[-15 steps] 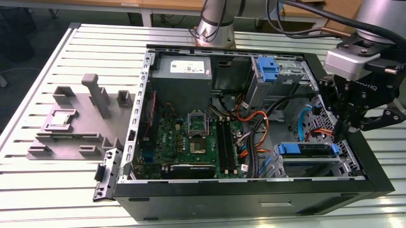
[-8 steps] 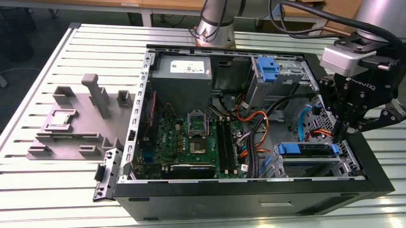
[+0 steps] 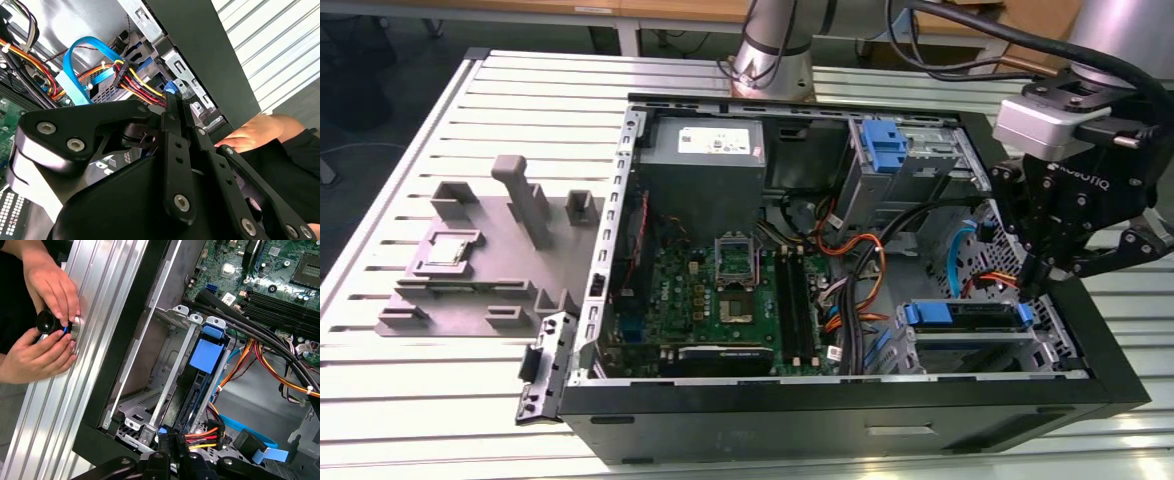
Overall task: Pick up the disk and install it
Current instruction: 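Insert the first disk wire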
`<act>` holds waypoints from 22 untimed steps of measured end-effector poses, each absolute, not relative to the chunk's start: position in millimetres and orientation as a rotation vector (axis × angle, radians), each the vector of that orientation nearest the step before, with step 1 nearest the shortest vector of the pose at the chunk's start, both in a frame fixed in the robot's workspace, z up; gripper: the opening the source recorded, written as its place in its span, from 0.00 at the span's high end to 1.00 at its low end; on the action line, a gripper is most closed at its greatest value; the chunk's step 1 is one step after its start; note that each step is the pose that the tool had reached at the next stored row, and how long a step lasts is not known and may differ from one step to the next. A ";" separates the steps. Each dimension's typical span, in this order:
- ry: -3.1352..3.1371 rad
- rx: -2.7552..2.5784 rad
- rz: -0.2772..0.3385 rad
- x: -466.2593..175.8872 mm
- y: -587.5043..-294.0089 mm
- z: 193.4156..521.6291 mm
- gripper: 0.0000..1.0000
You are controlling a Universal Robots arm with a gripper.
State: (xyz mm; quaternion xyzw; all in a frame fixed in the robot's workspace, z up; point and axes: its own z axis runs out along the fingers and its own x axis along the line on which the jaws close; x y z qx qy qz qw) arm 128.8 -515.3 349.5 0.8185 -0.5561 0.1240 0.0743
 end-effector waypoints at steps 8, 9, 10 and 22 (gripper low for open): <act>-1.678 2.449 0.371 123.6 -515.3 349.5 0.83; -1.693 2.437 0.370 123.5 -515.3 349.5 0.83; -1.713 2.421 0.367 123.5 -515.3 349.5 0.83; -1.900 2.254 0.344 123.4 -515.0 349.2 0.83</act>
